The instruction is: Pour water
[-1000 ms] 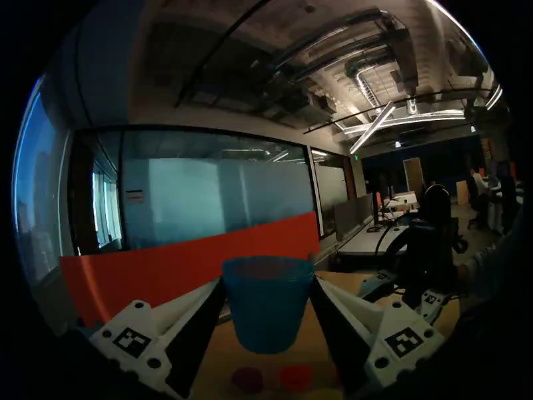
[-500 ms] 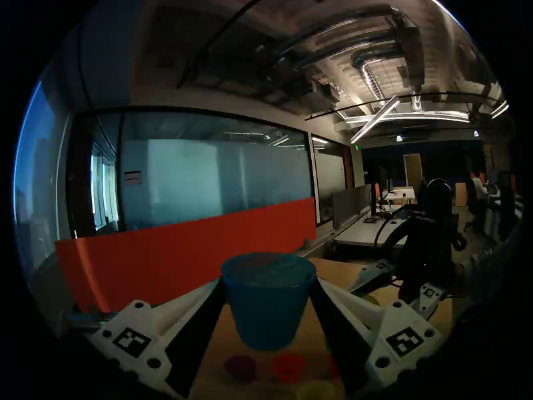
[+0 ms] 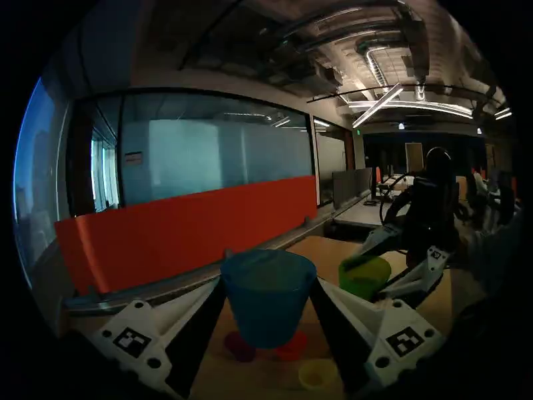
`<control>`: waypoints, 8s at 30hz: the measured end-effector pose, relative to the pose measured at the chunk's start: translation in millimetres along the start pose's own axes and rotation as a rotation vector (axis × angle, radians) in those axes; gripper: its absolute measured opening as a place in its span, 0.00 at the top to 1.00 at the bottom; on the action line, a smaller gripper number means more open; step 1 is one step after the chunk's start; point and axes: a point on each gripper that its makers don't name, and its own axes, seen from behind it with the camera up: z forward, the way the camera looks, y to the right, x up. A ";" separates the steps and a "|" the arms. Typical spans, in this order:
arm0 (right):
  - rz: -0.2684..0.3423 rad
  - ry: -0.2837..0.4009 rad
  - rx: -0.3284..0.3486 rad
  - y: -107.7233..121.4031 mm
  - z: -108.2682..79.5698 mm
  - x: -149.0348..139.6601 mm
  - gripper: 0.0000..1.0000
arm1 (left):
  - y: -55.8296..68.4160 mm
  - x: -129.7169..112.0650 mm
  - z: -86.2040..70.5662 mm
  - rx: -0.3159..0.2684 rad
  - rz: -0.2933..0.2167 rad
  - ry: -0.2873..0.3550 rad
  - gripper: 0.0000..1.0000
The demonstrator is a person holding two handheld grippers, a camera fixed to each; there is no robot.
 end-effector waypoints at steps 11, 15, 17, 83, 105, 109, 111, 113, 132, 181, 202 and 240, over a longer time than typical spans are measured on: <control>0.006 -0.060 -0.006 3.4 -24.6 -14.9 0.09 | -0.6 -59.7 -12.7 -0.006 -0.015 -0.100 0.14; -0.005 -0.082 0.000 0.2 -29.3 -20.1 0.09 | -0.5 -73.5 -14.1 -0.008 -0.010 -0.125 0.14; -0.006 -0.092 0.006 -1.7 -31.4 -23.3 0.09 | -0.5 -78.6 -15.1 -0.008 -0.010 -0.133 0.14; -0.077 -0.589 0.284 -83.8 -30.5 -217.2 0.08 | 30.0 -278.3 -6.2 -0.183 0.056 -0.558 0.13; -0.070 -0.600 0.280 -86.3 -24.4 -229.1 0.09 | 27.5 -296.5 -15.9 -0.183 0.048 -0.577 0.14; -0.060 -0.602 0.275 -87.4 -25.8 -233.1 0.08 | 28.9 -299.1 -16.6 -0.183 0.056 -0.583 0.14; -0.056 -0.602 0.272 -87.6 -26.3 -234.9 0.08 | 30.0 -299.8 -16.8 -0.183 0.060 -0.586 0.13; -0.053 -0.602 0.271 -87.8 -26.6 -236.4 0.09 | 30.7 -300.1 -17.1 -0.184 0.065 -0.591 0.13; -0.043 -0.597 0.249 -85.4 -34.6 -244.4 0.07 | 32.9 -310.1 -23.9 -0.168 0.071 -0.640 0.09; 0.034 -0.525 -0.055 -29.2 -119.5 -232.6 0.00 | 18.0 -297.4 -96.6 0.024 -0.004 -0.582 0.09; 0.069 -0.311 -0.472 61.9 -132.5 -184.6 0.00 | -40.6 -243.7 -116.6 0.354 -0.109 -0.291 0.09; 0.092 0.181 -0.982 147.5 -175.2 -72.7 0.01 | -73.0 -118.9 -134.1 0.635 -0.128 0.133 0.09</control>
